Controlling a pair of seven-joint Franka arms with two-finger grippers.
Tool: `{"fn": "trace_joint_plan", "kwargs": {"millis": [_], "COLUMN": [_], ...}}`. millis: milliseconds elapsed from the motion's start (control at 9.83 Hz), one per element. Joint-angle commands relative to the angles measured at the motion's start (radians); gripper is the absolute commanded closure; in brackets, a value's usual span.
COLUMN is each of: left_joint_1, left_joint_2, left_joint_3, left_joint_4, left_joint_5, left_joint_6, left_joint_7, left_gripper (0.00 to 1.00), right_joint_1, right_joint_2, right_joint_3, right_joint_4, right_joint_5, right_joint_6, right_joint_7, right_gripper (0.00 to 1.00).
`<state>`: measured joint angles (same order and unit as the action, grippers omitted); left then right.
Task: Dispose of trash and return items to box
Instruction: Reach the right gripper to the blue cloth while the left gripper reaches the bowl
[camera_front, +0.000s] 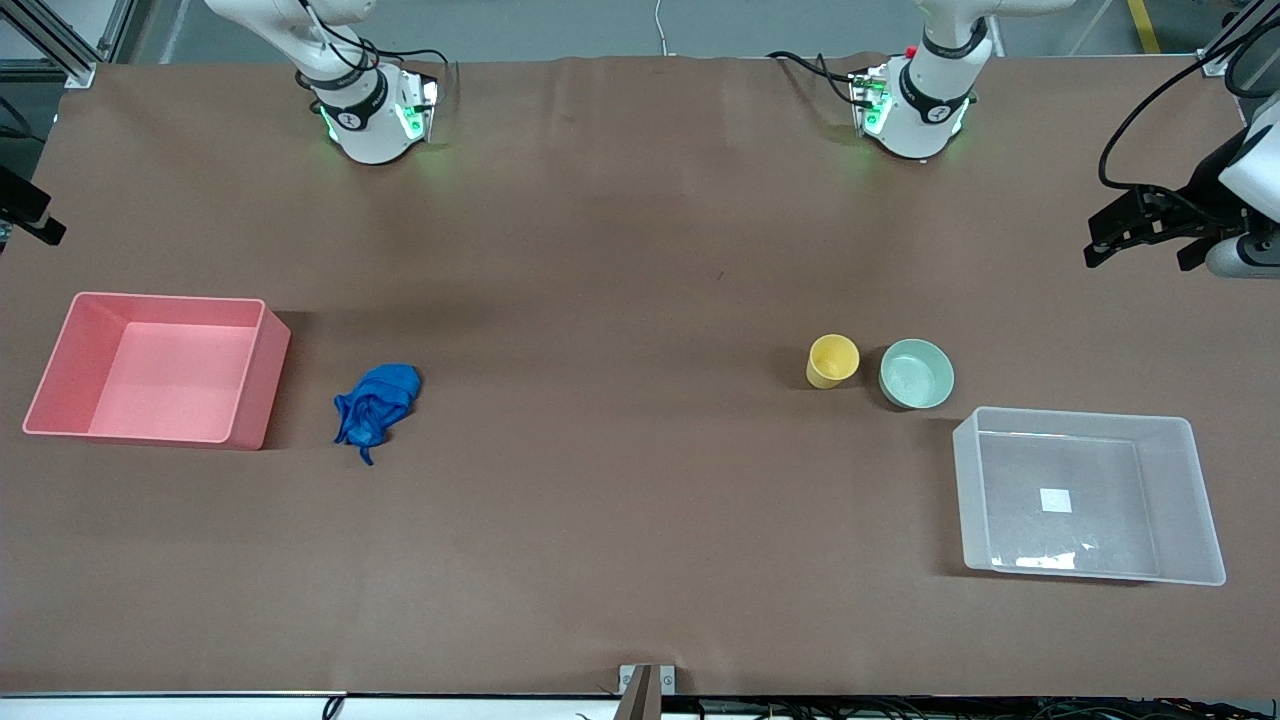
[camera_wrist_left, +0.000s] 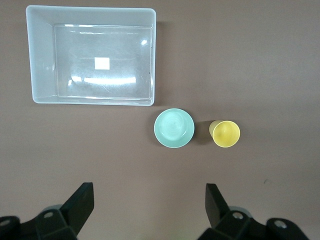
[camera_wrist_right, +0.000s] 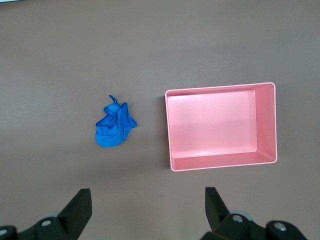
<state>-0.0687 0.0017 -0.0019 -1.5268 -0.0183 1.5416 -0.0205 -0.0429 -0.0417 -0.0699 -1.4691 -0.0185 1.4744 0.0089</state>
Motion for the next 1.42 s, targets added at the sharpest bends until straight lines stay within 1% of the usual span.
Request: {"fn": "trace_joint_plan", "kwargs": {"millis": [0,102,203,305,407,508,712,814,1017,1119,1220,1322], "left_joint_1": [0.004,0.004,0.010,0.024,0.026,0.024,0.024,0.021,0.018,0.015,0.015,0.017], "left_joint_2": [0.021,0.027,0.018,0.017,0.023,0.030,0.066,0.104,0.191,0.240,0.283,0.314], "left_joint_3": [-0.001,0.000,0.003,0.005,0.005,0.006,0.005,0.003,0.000,-0.006,-0.010,-0.010], "left_joint_4": [-0.058,-0.103,-0.199,-0.293,-0.370,-0.471,-0.678,-0.725,-0.739,-0.740,-0.739,-0.740], "left_joint_5": [-0.002,-0.002,-0.002,-0.003,-0.003,-0.005,-0.005,-0.003,-0.002,-0.003,-0.003,-0.003], "left_joint_6": [0.037,0.081,0.165,0.255,0.332,0.433,0.718,0.792,0.821,0.850,0.897,0.946], "left_joint_7": [-0.006,-0.002,-0.002,-0.002,-0.002,-0.006,-0.006,-0.006,-0.006,-0.006,-0.006,-0.007], "left_gripper": [0.00,0.00,0.00,0.00,0.00,0.00,0.00,0.00,0.00,0.00,0.00,0.00], "right_joint_1": [-0.014,0.006,0.036,0.038,0.038,0.047,0.061,0.073,0.075,0.074,0.074,0.069], "right_joint_2": [0.025,0.054,0.100,0.150,0.184,0.207,0.284,0.325,0.390,0.422,0.456,0.488], "right_joint_3": [0.012,0.013,0.013,0.040,0.071,0.105,0.142,0.142,0.142,0.140,0.140,0.140], "right_joint_4": [0.010,0.004,-0.008,-0.035,-0.096,-0.175,-0.290,-0.347,-0.486,-0.529,-0.546,-0.562], "right_joint_5": [-0.006,-0.003,-0.001,-0.001,-0.001,-0.001,-0.003,-0.008,-0.011,-0.017,-0.064,-0.087], "right_joint_6": [-0.006,-0.005,0.026,0.090,0.183,0.298,0.474,0.571,0.827,0.896,0.938,0.993], "right_joint_7": [-0.021,-0.015,-0.007,0.008,0.046,0.098,0.120,0.120,0.118,0.114,0.117,0.118], "right_gripper": [0.00,0.00,0.00,0.00,0.00,0.00,0.00,0.00,0.00,0.00,0.00,0.00]}}
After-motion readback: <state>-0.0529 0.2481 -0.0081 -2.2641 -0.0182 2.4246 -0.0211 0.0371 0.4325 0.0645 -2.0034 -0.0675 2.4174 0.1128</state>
